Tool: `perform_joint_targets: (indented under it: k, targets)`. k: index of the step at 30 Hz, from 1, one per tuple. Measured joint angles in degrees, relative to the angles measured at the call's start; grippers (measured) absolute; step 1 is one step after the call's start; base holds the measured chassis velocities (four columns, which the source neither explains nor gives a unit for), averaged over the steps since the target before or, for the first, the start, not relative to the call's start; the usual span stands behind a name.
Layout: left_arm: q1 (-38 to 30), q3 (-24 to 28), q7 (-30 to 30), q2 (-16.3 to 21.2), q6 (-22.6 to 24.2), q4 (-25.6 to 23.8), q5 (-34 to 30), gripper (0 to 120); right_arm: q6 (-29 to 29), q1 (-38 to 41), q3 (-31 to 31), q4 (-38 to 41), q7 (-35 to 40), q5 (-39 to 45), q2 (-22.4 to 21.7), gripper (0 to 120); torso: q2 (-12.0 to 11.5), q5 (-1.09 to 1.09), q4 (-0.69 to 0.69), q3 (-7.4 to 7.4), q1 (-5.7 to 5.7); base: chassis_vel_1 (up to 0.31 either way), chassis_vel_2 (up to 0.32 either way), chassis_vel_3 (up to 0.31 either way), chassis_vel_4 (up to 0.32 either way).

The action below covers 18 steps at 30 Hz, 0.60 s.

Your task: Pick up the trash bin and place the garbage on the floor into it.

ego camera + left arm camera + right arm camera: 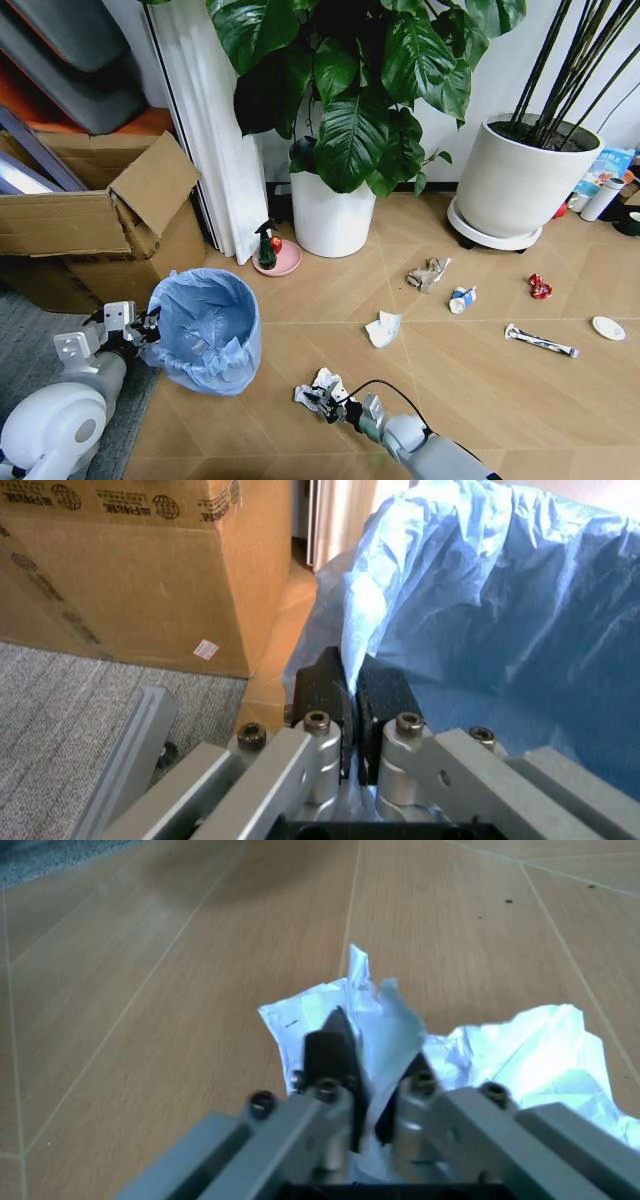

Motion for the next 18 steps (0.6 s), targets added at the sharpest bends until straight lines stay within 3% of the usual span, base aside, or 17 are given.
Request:
perform_joint_targets:
  k: [18]
  targets:
    - [-0.3, 2.2, 0.7, 1.4, -0.5, -1.0, -0.8, 0, 3.5, -2.5, 3.5, 7.3, -2.7, 7.6, -5.5, 0, 0.0, 0.02, 0.00, 0.00, 0.00, 0.000, 0.000, 0.000, 0.000]
